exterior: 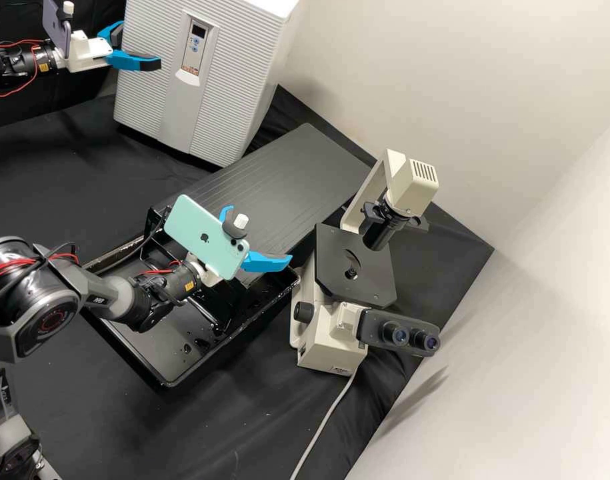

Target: Open the incubator door

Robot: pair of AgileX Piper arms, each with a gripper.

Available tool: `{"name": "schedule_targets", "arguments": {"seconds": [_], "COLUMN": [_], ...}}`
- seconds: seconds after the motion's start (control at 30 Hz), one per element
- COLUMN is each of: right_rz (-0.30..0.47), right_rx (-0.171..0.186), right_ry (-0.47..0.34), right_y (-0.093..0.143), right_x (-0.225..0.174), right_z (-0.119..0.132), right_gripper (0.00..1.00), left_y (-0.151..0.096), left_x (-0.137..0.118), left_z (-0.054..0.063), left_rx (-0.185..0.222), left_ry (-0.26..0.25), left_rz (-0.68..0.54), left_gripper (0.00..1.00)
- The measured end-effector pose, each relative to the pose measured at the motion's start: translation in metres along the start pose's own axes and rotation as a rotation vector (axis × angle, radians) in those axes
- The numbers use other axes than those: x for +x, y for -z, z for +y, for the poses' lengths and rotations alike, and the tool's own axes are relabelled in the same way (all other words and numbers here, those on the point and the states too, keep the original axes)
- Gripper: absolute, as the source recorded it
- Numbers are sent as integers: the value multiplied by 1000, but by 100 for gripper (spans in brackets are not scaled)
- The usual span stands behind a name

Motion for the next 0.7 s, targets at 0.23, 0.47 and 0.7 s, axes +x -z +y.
{"name": "schedule_targets", "arguments": {"seconds": [0.23, 0.47, 0.7], "right_rz": [0, 0, 0], "right_rx": [0, 0, 0], "right_ry": [0, 0, 0], "right_y": [0, 0, 0], "right_x": [0, 0, 0], "right_z": [0, 0, 0], "right_gripper": [100, 100, 100], "left_y": [3, 4, 1], "left_x": [1, -1, -15], "left_z": [-4, -7, -21], "left_rx": [-13, -28, -72], "left_ry": [-20, -27, 25], "left_rz": [-10, -5, 19], "left_gripper": [100, 100, 100]}}
